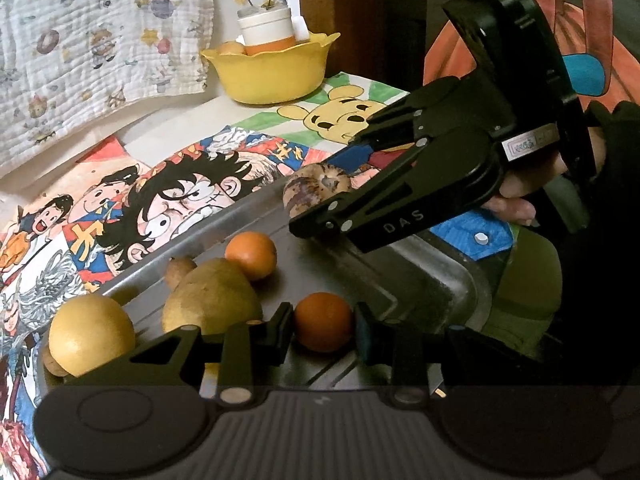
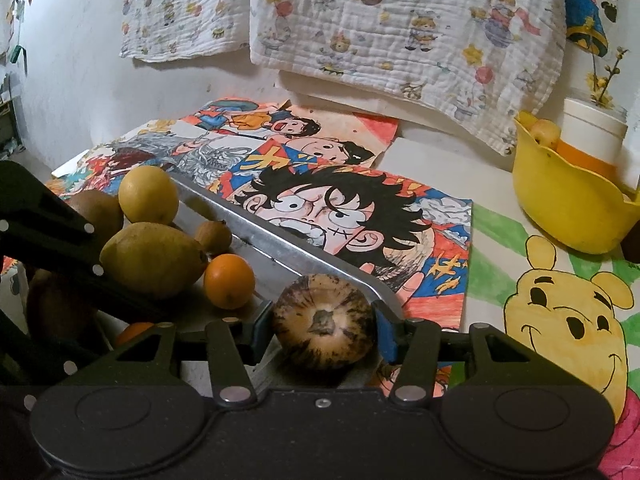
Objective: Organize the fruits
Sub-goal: 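Lower the small orange onto the tray and open the left tool while the right tool releases the striped fruit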
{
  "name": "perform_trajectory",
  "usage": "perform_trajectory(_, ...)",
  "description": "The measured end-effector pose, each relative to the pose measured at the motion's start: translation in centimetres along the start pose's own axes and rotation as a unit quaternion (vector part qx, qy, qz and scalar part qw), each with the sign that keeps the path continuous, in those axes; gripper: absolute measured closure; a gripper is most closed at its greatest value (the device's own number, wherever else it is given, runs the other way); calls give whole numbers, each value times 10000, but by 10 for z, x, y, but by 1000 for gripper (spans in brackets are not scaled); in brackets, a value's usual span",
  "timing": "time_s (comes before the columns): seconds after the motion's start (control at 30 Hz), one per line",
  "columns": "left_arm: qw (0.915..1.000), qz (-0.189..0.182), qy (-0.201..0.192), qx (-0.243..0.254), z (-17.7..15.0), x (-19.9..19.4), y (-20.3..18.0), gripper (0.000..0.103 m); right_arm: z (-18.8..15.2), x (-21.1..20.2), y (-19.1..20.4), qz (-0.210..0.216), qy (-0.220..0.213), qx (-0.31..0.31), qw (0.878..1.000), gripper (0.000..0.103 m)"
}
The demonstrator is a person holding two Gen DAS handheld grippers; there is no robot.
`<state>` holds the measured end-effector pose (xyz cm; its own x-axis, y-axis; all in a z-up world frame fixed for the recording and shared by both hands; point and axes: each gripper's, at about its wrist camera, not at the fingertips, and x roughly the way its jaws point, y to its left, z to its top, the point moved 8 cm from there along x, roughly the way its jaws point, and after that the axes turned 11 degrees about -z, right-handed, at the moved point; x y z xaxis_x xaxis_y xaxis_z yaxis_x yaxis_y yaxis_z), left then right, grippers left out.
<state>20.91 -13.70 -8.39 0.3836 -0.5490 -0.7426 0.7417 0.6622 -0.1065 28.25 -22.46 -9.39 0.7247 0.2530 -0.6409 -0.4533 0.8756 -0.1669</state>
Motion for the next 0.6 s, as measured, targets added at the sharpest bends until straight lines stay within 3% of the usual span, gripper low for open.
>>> perform_trajectory(0.2, 9998, 26, -187, -54, 3, -10, -2, 66, -1, -8, -5, -65, -62, 106, 9999, 41)
perform_trajectory(0.3, 9994, 42, -310, -122, 4, -18, -2, 59, -1, -15, -6, -88, -113, 139, 9998, 36)
perform_trajectory(0.37, 9990, 76, -415, -177, 5, -24, -3, 49, 0, -19, -6, -108, -158, 167, 9997, 34)
perform_trajectory(0.6, 9954, 77, -776, -562, 5, -47, 0, 41, 1, -37, 0, -112, -316, 196, 9992, 22)
